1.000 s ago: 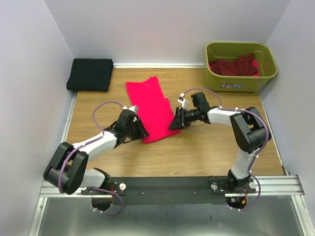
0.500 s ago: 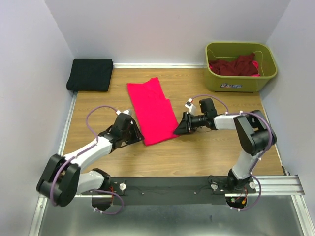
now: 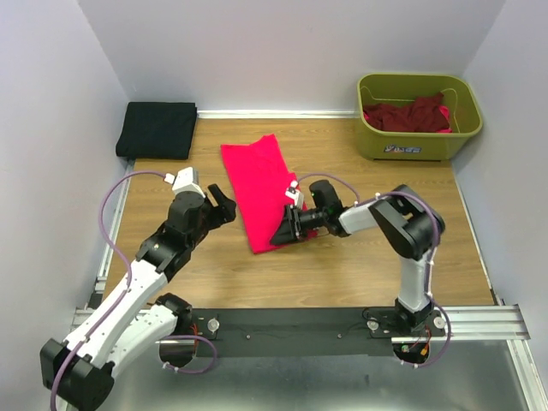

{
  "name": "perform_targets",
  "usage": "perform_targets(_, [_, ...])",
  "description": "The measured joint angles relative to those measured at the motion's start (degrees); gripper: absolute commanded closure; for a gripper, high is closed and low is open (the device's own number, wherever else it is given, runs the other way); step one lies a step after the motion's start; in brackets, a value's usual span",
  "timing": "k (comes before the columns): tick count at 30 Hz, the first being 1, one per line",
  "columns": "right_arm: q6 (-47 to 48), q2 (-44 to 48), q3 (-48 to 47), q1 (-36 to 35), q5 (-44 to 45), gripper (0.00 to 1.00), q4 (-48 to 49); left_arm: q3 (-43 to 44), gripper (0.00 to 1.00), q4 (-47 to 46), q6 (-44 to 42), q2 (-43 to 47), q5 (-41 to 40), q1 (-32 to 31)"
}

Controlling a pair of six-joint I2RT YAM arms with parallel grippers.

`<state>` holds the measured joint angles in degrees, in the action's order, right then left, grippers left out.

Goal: Fold and stack the t-shirts
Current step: Fold the tshirt

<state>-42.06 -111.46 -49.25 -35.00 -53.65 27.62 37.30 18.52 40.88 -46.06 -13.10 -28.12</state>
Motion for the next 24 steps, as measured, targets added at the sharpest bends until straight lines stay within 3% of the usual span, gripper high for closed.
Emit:
perform_targets(3, [-2.2,-4.9,0.5,-0.1,-1.0,0.47,3.0,0.0,0.19,0.5,-1.3,4.1,-3.2,0.0])
perform_targets(9, [-1.9,-3.3,0.9,-0.3,0.0,0.44,3.1,-0.4,0.17,0.8,-4.9,13.2,-8.2,0.0])
perform_targets(10, [-1.8,-2.3,0.8,-0.6,0.7,0.43,1.9,-0.8,0.11,0.4,-5.7,15.1,-9.2,0.0])
perform_targets(15, [-2.1,0.1,-2.9,-4.0,2.4,0.43,-0.7,-3.7,0.07,-1.3,-7.6,23.5,-12.9,0.0])
perform_targets(19, [-2.9,-2.0,-8.7,-7.6,3.0,0.42,-0.1,-4.3,0.06,-2.0,-8.3,23.7,-13.9,0.0])
perform_targets(24, [-3.5,-11.6,-12.8,-10.4,3.3,0.42,1.4,-4.4,0.06,-2.3,-9.4,22.0,-14.1,0.0])
